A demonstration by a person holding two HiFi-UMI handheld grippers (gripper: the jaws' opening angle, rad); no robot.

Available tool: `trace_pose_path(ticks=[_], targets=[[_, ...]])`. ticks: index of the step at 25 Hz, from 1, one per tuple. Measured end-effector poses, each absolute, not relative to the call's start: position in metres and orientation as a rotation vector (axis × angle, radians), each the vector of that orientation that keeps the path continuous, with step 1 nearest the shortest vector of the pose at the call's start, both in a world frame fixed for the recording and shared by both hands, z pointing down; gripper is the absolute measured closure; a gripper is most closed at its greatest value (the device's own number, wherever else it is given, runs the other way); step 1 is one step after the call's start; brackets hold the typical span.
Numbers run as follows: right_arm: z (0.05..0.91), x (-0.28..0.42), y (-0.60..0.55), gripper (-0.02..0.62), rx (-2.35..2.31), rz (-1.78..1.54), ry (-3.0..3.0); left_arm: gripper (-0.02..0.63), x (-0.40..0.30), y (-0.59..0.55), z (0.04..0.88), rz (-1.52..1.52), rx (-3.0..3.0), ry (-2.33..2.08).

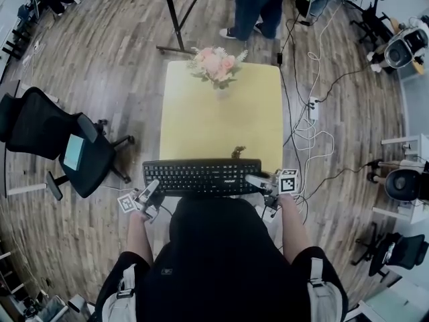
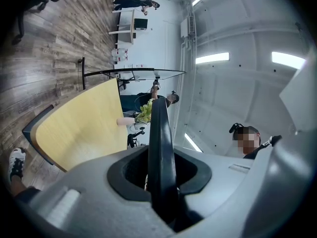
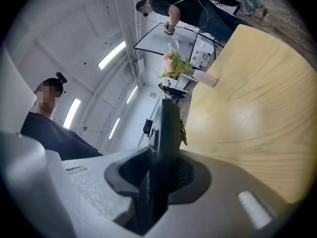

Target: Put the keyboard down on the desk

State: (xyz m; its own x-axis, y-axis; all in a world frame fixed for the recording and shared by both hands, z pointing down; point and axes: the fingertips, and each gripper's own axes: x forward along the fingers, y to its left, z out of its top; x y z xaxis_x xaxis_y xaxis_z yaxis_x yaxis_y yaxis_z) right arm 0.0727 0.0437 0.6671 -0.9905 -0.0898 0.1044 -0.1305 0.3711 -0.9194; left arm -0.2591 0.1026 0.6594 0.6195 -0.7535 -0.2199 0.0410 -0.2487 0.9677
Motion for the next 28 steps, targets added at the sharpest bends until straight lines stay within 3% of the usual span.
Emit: trace_pose_path(ticks=[28], targets=[[0.711, 0.059, -0.022, 0.457, 0.572, 1.801, -2.521, 0.514, -0.275, 0.007, 0.701, -0.738, 1.627, -0.549]])
